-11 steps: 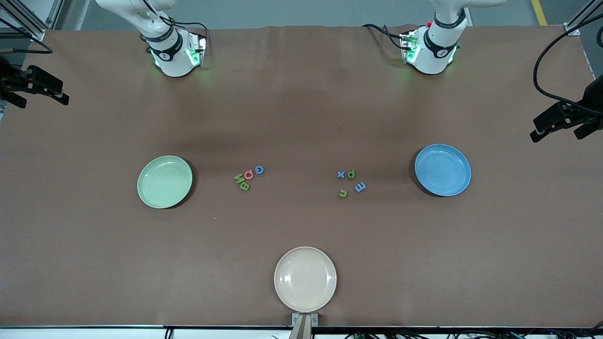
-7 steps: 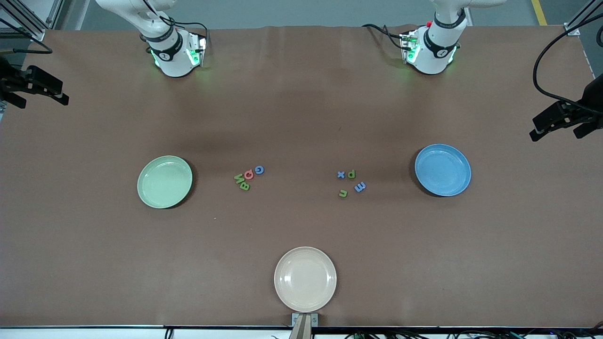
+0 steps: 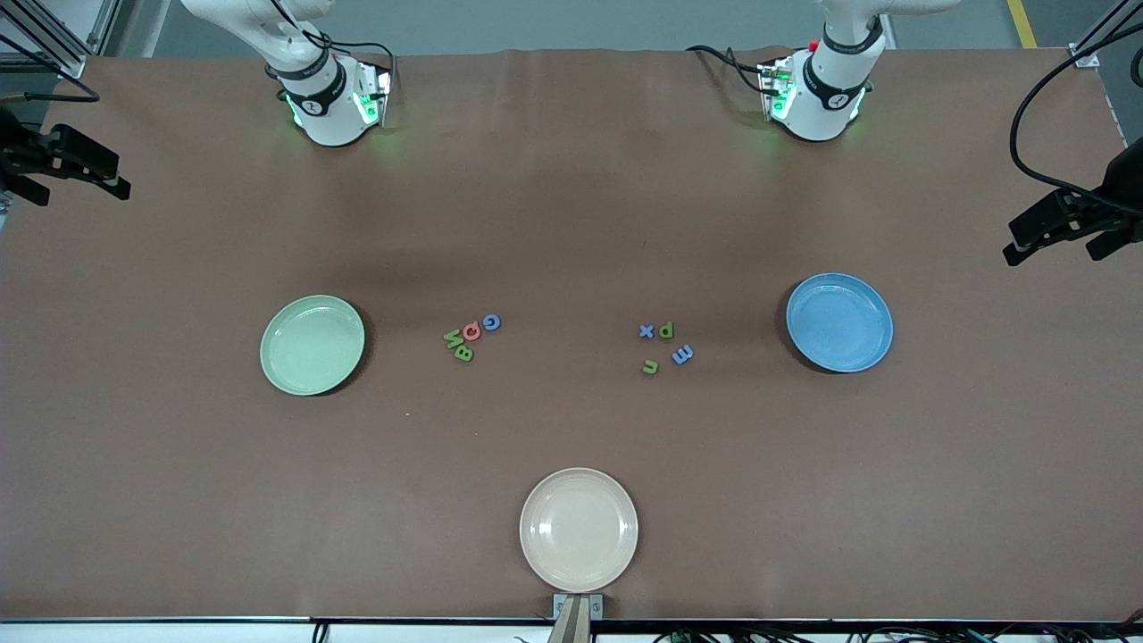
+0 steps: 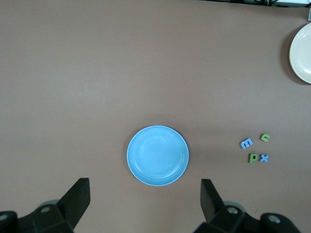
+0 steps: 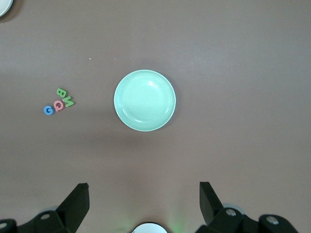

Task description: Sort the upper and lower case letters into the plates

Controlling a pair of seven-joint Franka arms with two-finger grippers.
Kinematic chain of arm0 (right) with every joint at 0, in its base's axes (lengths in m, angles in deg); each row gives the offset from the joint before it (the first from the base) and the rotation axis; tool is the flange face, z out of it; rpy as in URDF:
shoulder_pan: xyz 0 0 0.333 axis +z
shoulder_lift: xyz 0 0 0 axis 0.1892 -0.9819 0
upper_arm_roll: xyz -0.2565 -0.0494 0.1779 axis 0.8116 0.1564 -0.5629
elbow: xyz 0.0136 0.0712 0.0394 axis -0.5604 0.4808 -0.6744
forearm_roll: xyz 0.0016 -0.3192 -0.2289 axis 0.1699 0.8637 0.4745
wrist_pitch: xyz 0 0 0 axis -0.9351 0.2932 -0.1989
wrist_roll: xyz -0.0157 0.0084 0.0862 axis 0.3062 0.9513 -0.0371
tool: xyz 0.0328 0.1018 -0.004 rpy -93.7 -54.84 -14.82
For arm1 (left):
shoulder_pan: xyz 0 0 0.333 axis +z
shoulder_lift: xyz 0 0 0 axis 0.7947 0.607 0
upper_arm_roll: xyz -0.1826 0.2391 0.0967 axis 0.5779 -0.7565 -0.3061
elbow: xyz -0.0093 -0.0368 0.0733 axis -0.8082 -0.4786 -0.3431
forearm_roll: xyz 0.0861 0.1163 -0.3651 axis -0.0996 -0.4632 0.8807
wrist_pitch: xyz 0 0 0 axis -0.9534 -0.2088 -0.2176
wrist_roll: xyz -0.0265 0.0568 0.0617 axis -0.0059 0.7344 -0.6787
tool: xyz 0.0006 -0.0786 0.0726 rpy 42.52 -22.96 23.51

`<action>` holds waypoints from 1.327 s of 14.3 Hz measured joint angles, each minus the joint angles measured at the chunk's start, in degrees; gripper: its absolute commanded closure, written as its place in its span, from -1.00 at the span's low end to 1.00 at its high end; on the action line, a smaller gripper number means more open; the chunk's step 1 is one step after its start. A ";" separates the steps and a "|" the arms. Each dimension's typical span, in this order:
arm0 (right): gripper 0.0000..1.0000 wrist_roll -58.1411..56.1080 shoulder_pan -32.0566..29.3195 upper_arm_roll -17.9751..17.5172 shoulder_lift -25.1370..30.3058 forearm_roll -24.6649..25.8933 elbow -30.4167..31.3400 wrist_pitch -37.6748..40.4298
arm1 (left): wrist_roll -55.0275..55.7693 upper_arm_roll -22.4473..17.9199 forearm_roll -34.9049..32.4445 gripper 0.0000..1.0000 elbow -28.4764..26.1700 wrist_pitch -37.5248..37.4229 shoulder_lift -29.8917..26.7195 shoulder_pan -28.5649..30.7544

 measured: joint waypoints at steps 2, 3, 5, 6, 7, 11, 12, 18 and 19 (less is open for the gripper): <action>-1.00 0.00 0.00 0.00 0.00 0.00 0.00 0.04 | 0.03 0.71 0.01 -1.00 -1.06 -1.52 0.27 -0.33; -1.00 0.00 0.00 0.00 0.00 0.00 0.00 0.06 | 0.07 1.34 0.04 -1.00 -1.97 -1.87 0.48 -0.42; -1.00 0.00 0.00 0.00 0.00 0.00 -0.02 0.06 | 0.63 2.94 0.10 -1.00 -4.18 -1.92 1.07 -0.53; -1.00 0.00 0.00 0.00 0.00 0.00 -0.15 0.03 | 1.79 3.81 0.12 -1.00 -5.20 -1.84 1.52 -0.58; -1.00 0.00 0.00 0.01 0.00 0.01 -0.42 0.00 | 3.56 4.82 0.14 -1.00 -6.06 -1.59 2.06 -0.59; -1.00 0.00 -0.02 0.07 -0.09 0.03 -0.85 0.02 | 15.13 10.00 0.15 -1.00 -7.93 2.06 5.63 -0.70; -1.00 0.02 -0.08 0.13 -0.47 0.04 -0.78 0.02 | 18.41 11.47 0.15 -1.00 -8.61 3.83 6.82 -0.75; -1.00 0.00 -2.00 0.44 -9.52 0.09 -0.59 -4.66 | 33.25 15.88 -1.22 -1.00 -15.17 16.65 13.05 -3.50; -1.00 -0.02 -2.43 0.48 -11.28 0.09 -0.58 -5.59 | 35.59 15.90 -2.02 -1.00 -15.93 18.29 14.18 -4.57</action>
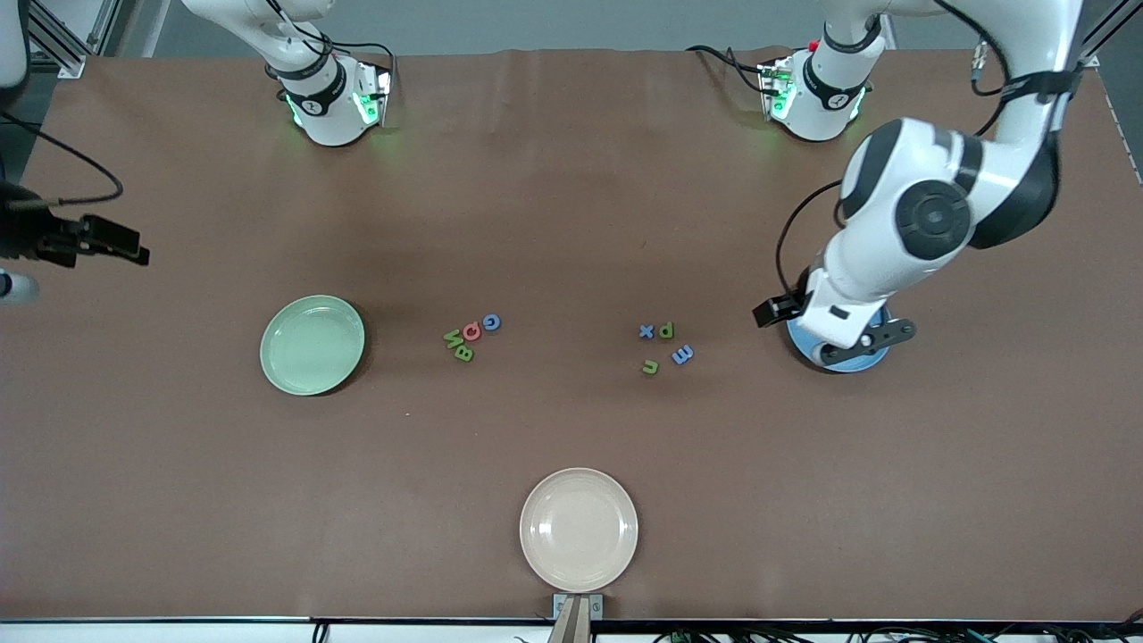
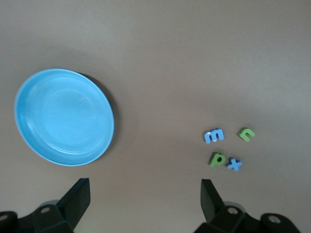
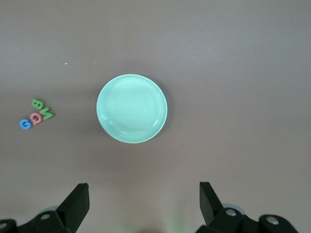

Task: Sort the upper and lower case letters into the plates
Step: 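Grasp the blue m with the left gripper while the right gripper grasps B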

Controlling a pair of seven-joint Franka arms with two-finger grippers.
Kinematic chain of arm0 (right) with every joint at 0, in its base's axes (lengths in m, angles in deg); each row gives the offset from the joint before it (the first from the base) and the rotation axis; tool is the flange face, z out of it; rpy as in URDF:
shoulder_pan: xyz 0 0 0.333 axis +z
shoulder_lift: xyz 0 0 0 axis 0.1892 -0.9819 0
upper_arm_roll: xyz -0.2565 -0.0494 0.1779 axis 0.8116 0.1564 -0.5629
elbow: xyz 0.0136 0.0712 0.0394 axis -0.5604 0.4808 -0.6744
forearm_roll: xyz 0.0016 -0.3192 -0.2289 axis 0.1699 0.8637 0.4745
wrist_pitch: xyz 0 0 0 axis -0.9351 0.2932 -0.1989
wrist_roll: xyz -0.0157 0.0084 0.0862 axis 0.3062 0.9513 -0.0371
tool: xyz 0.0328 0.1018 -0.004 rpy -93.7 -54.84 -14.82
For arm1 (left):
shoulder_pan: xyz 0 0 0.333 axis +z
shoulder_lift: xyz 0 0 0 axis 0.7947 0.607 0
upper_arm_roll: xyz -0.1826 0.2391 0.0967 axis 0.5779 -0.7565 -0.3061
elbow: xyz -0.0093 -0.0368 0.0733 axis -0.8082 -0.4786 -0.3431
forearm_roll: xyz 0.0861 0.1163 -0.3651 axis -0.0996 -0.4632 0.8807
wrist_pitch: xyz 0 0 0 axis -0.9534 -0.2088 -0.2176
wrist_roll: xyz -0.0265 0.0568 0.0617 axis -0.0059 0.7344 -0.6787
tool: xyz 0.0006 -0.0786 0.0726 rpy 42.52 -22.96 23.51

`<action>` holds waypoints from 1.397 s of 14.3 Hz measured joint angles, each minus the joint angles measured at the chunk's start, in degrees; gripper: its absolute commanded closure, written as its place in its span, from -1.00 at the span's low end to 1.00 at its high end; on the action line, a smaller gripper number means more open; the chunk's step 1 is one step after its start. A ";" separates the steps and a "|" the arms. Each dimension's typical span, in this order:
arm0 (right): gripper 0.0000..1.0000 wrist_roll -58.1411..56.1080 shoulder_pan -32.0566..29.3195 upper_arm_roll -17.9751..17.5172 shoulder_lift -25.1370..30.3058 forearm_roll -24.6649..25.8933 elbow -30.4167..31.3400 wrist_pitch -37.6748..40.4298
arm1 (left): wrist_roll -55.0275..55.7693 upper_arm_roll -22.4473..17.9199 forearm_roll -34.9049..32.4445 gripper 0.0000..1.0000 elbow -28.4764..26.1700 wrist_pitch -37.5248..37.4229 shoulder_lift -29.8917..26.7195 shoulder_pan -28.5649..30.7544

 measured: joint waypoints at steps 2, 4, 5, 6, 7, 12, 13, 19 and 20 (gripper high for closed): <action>-1.00 0.13 -0.46 0.00 -2.50 -0.19 -0.02 -0.84 | 4.86 0.07 -2.02 -1.00 -0.74 3.81 2.75 -2.19; -1.00 1.55 -0.58 -0.03 -3.29 -3.56 0.00 -1.17 | 10.40 0.15 -3.39 -1.00 -1.66 9.62 5.71 -4.03; -1.00 2.93 -0.53 -0.15 -3.65 -5.52 0.11 -1.87 | 12.28 0.22 -3.53 -1.00 -2.23 12.74 7.05 -4.62; -1.00 4.29 -0.33 -0.37 -4.12 -6.66 0.49 -3.17 | 13.32 0.34 -3.58 -1.00 -2.79 15.73 8.33 -5.24; -1.00 6.02 0.34 -0.60 -4.62 -7.16 1.12 -4.86 | 13.92 0.38 -3.61 -1.00 -3.28 18.15 9.60 -5.96; -1.00 23.06 9.21 -1.30 -6.48 -7.46 6.17 -15.43 | 17.89 0.44 -3.64 -1.00 -3.72 21.95 14.84 -7.54; -1.00 25.49 11.15 -1.37 -6.93 -7.46 7.65 -18.31 | 18.61 0.44 -3.65 -1.00 -3.73 22.63 15.41 -7.67; -1.00 38.42 22.46 -1.44 -14.81 -7.42 13.31 -37.00 | 23.61 0.45 -5.71 -1.00 -3.74 26.43 18.61 -8.63; -1.00 39.58 23.63 -1.41 -16.85 -7.42 13.40 -39.77 | 23.94 0.45 -5.75 -1.00 -3.74 26.98 18.98 -8.65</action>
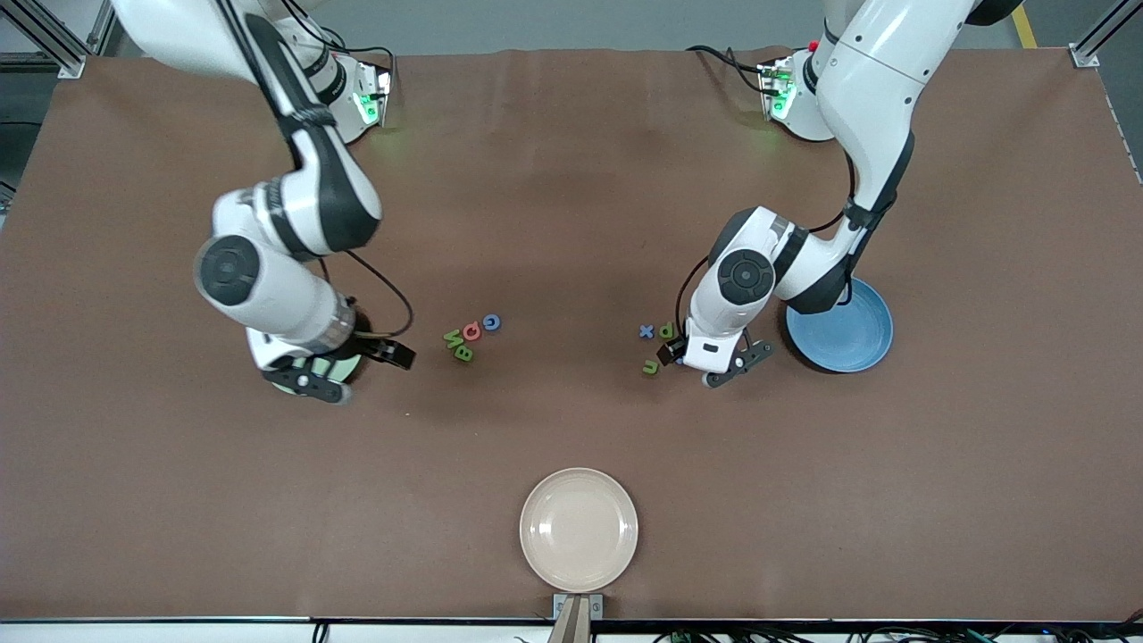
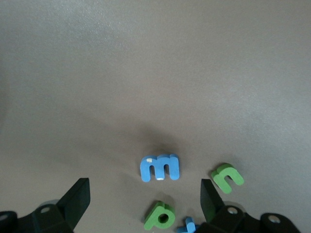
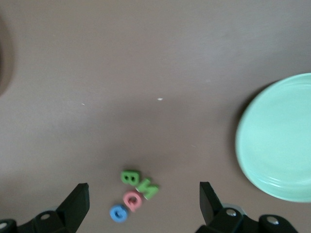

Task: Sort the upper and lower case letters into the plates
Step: 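Grasp the blue m with the left gripper while the right gripper grasps B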

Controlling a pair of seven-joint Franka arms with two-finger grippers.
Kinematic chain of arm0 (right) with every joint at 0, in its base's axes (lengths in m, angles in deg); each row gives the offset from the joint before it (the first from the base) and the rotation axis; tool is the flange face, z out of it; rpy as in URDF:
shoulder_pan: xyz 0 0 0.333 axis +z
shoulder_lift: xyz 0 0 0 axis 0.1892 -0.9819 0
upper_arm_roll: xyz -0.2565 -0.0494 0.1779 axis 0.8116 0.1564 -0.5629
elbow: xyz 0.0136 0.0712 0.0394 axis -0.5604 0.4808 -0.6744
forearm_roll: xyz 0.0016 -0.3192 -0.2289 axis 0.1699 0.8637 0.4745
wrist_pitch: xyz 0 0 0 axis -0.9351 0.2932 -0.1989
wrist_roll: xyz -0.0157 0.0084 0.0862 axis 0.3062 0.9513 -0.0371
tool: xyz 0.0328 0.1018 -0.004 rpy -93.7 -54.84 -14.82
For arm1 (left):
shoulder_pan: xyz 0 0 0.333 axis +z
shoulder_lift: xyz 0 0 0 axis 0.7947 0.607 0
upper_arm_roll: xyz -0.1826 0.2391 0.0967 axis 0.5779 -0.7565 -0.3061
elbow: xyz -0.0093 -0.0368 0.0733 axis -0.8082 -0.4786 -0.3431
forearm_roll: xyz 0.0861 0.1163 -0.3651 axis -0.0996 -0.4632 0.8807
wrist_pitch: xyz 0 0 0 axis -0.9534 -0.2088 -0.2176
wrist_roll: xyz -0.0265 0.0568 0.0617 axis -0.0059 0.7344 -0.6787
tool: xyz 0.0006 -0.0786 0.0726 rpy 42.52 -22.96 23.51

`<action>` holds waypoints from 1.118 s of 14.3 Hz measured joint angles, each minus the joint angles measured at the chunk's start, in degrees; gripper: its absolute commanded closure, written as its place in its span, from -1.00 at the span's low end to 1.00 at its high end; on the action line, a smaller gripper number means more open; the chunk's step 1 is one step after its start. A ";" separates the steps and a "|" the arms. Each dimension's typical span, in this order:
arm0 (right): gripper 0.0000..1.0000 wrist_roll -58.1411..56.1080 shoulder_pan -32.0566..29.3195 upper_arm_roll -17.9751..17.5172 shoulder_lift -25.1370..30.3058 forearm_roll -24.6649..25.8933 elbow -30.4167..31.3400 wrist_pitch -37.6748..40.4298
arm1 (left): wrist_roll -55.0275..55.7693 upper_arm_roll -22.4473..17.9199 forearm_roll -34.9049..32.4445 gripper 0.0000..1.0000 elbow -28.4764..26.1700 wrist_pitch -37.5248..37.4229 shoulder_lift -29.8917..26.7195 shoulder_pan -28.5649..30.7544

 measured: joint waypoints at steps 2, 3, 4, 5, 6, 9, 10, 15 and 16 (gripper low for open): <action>-1.00 1.26 1.61 0.04 -3.97 0.03 0.03 -4.31 | 0.36 -0.01 0.00 -1.00 0.04 1.39 0.77 0.00; -0.98 1.39 1.99 0.06 -5.67 0.03 0.04 -6.17 | 0.46 -0.01 0.00 -1.00 0.09 1.88 1.14 0.00; -0.95 1.43 2.15 0.07 -7.22 0.03 0.04 -8.09 | 0.50 -0.01 -0.01 -1.00 0.17 2.15 1.47 0.00; -0.92 1.49 2.27 0.09 -8.70 0.03 0.03 -10.09 | 0.52 -0.01 -0.01 -1.00 0.27 2.27 1.83 0.00; -0.88 1.59 2.42 0.10 -9.97 0.03 0.03 -11.88 | 0.54 -0.02 -0.01 -1.00 0.40 2.41 2.21 0.00; -0.70 2.85 3.33 0.11 -12.59 0.03 -0.02 -14.45 | 0.56 -0.02 -0.01 -0.96 0.87 2.70 3.03 0.00; -0.70 4.04 3.88 0.11 -13.01 0.03 -0.01 -14.48 | 0.56 -0.03 -0.01 -0.93 1.05 2.97 3.21 0.00; -0.62 9.52 7.80 0.11 -13.91 0.03 1.66 -16.16 | 0.60 -0.04 -0.01 -0.62 1.41 3.78 4.06 0.00; -0.62 9.69 8.15 0.11 -13.96 0.03 3.06 -18.28 | 0.60 -0.04 -0.01 -0.58 1.42 3.78 4.09 0.00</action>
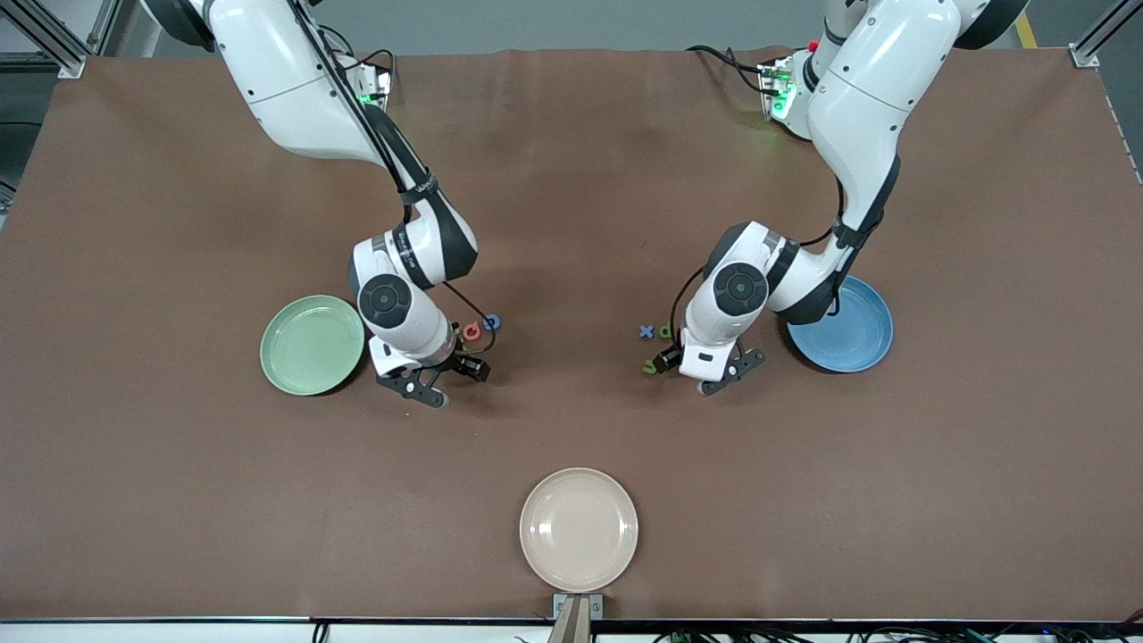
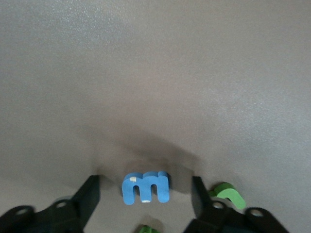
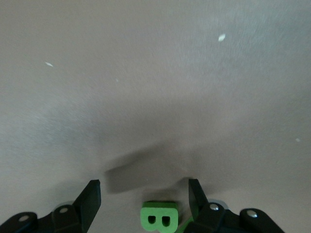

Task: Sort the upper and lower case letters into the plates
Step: 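Grasp the blue m with the left gripper while the right gripper grasps B, then drop the m in the blue plate while the right gripper drops B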

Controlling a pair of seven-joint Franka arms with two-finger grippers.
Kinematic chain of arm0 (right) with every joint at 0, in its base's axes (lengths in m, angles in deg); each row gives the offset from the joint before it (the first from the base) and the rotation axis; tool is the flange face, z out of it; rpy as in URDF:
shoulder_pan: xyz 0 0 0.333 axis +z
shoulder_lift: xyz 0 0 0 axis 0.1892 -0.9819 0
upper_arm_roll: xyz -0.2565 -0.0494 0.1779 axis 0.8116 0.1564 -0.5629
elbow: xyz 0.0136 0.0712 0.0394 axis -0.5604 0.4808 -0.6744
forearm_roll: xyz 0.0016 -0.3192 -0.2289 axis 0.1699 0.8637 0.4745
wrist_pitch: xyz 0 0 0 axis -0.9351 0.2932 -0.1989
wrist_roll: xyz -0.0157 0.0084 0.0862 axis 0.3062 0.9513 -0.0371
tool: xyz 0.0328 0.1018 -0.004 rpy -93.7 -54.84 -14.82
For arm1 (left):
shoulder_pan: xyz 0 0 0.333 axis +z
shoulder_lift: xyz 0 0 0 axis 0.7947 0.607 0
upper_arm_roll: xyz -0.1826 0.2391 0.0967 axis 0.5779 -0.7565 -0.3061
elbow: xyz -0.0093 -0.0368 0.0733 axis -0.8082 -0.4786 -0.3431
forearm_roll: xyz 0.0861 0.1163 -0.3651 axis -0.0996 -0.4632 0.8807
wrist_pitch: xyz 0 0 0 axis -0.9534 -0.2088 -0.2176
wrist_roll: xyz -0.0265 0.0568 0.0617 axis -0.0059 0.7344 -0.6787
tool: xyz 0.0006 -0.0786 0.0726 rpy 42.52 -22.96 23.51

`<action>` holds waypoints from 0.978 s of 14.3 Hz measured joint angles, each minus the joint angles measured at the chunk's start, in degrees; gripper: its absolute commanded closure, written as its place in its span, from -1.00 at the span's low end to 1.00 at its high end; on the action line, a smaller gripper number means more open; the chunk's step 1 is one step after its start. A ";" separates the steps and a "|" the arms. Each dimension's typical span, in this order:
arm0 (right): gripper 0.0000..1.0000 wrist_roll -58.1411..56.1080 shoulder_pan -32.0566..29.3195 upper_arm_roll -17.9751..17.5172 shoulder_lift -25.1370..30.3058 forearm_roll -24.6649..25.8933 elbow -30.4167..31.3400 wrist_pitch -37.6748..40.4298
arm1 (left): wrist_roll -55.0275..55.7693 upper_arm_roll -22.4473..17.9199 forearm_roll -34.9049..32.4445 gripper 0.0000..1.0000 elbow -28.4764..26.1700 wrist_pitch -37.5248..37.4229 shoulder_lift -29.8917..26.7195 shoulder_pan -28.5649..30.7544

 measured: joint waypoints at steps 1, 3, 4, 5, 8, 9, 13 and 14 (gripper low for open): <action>-0.62 0.01 0.27 0.03 -0.03 0.00 1.58 -2.78 | 0.00 0.00 0.00 -0.50 0.01 0.00 0.01 0.00; -0.62 0.03 0.56 0.02 0.04 0.00 3.59 -7.00 | 0.00 0.00 0.00 -0.33 0.02 0.00 0.01 0.00; -0.58 0.07 0.63 0.02 0.10 0.00 3.93 -7.66 | 0.00 0.00 0.00 -0.25 0.03 0.01 0.01 0.00; -0.56 0.08 0.64 0.03 0.17 0.00 4.02 -7.67 | 0.00 0.00 -0.02 -0.18 0.07 0.00 0.00 0.00; -0.51 0.08 0.88 0.04 0.87 0.00 4.09 -5.49 | 0.01 -0.01 -0.03 -0.01 0.18 -0.01 -0.01 0.00; -0.50 0.08 0.99 0.04 1.56 0.00 4.09 -3.55 | 0.02 -0.01 -0.04 0.07 0.21 -0.05 -0.03 0.01; -0.46 0.11 1.21 0.04 4.55 0.00 4.45 2.33 | 0.05 0.00 -0.05 0.47 0.39 -0.12 -0.32 0.00; -0.46 0.19 1.30 0.04 4.79 0.00 4.61 2.52 | 0.05 0.02 -0.05 0.52 0.49 -0.04 -0.24 -0.03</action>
